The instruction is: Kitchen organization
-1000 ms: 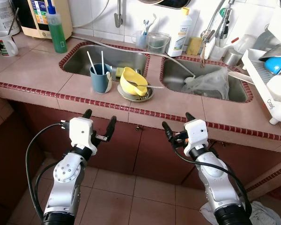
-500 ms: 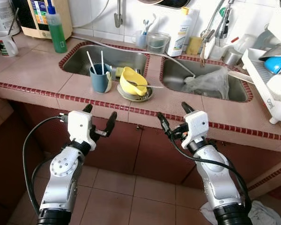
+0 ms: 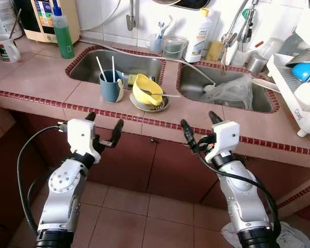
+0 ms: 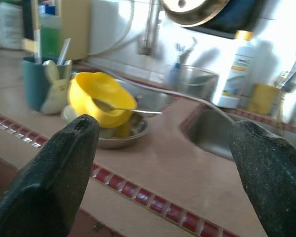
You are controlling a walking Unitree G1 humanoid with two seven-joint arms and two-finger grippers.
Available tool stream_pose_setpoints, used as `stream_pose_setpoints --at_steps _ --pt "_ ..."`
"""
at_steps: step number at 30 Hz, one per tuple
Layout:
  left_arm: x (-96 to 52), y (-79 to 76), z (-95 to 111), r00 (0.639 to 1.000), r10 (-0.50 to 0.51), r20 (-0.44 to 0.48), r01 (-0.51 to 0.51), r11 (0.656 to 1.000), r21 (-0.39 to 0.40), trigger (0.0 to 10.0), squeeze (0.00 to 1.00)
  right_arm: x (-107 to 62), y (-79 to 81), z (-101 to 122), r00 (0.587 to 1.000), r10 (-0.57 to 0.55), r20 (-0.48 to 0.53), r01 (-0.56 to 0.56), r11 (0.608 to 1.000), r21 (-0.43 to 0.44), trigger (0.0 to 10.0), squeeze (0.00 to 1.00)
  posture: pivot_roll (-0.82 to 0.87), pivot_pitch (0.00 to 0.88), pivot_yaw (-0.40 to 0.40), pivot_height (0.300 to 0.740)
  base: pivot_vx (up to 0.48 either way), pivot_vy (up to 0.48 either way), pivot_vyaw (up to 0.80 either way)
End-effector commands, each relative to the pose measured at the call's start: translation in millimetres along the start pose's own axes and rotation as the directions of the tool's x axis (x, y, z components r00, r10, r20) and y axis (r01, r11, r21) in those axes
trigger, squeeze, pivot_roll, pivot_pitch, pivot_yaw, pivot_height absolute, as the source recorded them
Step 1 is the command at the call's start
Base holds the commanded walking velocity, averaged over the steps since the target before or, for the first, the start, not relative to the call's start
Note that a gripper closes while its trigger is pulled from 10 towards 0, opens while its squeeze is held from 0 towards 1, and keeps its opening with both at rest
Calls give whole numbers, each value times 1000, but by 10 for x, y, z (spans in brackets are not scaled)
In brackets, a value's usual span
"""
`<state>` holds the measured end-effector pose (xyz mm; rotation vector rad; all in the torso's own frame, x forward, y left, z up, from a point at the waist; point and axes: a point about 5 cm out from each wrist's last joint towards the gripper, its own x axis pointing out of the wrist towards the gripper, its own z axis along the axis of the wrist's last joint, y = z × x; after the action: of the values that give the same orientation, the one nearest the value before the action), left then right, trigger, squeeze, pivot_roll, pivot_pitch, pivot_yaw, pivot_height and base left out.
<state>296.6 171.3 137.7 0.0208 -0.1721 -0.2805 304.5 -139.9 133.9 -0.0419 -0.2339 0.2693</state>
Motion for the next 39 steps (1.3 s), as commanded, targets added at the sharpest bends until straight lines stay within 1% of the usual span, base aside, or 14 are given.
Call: stream_pose_setpoints --at_steps 1,2,3,5,9,10,13,18,19,22,31,36,39 --pt "9 -15 12 1000 6 6 -6 1000 -5 10000 0 -25 -124 14 996 -85 9 85 996 2 10000 0 86 0 -67 740 0 0 0" --pt "4 -8 -2 1000 13 2 -13 1000 -4 10000 0 -26 -157 3 993 -117 2 117 993 -10 10000 0 84 0 -69 740 0 0 0" --pt "4 -8 -2 1000 13 2 -13 1000 -4 10000 0 -26 -157 3 993 -117 2 117 993 -10 10000 0 84 0 -69 740 0 0 0" --pt "-20 -3 -73 999 36 -15 -36 999 -18 10000 0 -55 -231 -32 983 -182 -14 182 983 -18 10000 0 84 0 -72 740 0 0 0" --pt "-46 23 -134 997 73 -33 -75 996 -49 10000 0 -113 -292 -74 975 -219 -32 218 975 -41 10000 0 84 0 -75 740 0 0 0" --pt "-68 41 -164 995 95 -43 -98 993 -62 10000 0 -157 -329 -91 968 -246 -40 245 969 -36 10000 0 84 0 -75 740 0 0 0" --pt "-92 62 -185 992 115 -49 -118 991 -61 10000 0 -222 -358 -102 964 -261 -44 259 965 -35 10000 0 84 0 -72 740 0 0 0" --pt "-81 79 -196 990 130 -51 -133 988 -74 10000 0 -269 -346 -118 964 -259 -52 257 965 -52 10000 0 77 0 -62 740 0 0 0" --pt "-59 82 -195 991 126 -54 -130 989 -67 10000 0 -274 -327 -121 968 -247 -53 243 968 -67 10000 0 73 0 -57 740 0 0 0" --pt "-42 95 -199 991 119 -64 -123 990 -66 10000 0 -267 -269 -129 973 -224 -56 220 973 -73 10000 0 67 0 -48 740 0 0 0" --pt "-81 131 -224 988 127 -92 -135 986 -94 10000 0 -257 -184 -130 977 -205 -56 202 978 -59 10000 0 74 0 -42 740 0 0 0" --pt "-99 200 -231 983 156 -97 -164 982 -88 10000 0 -223 -150 -114 981 -187 -51 184 981 -57 10000 0 75 0 -43 740 0 0 0" --pt "-105 210 -220 983 156 -95 -164 983 -88 10000 0 -218 -150 -108 983 -177 -50 173 983 -60 10000 0 77 0 -46 740 0 0 0"
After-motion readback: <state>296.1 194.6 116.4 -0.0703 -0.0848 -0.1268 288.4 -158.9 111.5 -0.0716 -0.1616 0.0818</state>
